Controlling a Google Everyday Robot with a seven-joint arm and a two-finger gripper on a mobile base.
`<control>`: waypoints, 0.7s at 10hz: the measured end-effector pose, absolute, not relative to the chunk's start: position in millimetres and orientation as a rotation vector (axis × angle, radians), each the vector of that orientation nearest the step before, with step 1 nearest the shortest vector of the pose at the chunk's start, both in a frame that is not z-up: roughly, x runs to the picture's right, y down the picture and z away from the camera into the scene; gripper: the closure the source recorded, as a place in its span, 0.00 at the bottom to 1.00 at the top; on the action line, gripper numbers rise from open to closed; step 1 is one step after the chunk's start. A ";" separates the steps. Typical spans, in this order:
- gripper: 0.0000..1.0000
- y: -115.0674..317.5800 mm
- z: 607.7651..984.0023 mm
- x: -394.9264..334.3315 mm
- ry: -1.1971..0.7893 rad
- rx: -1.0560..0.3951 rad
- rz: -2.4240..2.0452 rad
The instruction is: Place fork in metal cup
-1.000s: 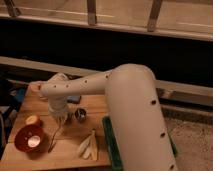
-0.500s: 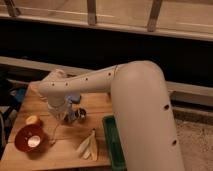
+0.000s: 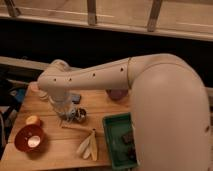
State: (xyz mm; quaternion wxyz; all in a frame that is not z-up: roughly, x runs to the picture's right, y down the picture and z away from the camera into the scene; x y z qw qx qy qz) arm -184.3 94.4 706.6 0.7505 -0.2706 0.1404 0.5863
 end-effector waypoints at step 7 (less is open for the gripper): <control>0.93 18.1 659.4 -111.5 0.341 -0.358 1.457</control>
